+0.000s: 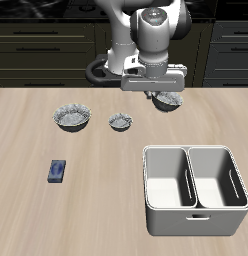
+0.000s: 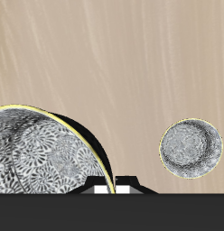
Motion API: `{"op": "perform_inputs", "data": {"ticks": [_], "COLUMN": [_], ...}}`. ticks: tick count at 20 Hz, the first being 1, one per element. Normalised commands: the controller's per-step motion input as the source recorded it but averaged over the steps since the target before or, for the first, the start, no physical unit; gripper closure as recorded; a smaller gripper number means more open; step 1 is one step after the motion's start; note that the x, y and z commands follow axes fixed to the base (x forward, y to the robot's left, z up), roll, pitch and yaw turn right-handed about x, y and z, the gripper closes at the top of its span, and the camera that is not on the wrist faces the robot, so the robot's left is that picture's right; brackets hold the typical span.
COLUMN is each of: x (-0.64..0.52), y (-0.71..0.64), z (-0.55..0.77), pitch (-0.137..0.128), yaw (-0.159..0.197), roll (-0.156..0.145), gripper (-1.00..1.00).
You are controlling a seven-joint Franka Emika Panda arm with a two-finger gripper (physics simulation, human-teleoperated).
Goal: Stack the middle-sized bowl on the largest bowl
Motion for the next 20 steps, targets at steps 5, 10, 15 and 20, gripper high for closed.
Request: {"op": "perform_inputs", "data": {"ticks": [5,10,15,20], "x": [0.04,0.08,0.02,0.01], "y": [-0.45,-0.62,-0.56,-0.3], "z": [0.14,0.15,0.22,0.04], "pitch": [-0.028,-0.013,-0.031,0.013], "yaw": [0.019,0.027,0.026,0.063], "roll": [-0.017,-0.07,-0.046,0.009], "gripper": [1.0,1.0,1.0,1.0]}}
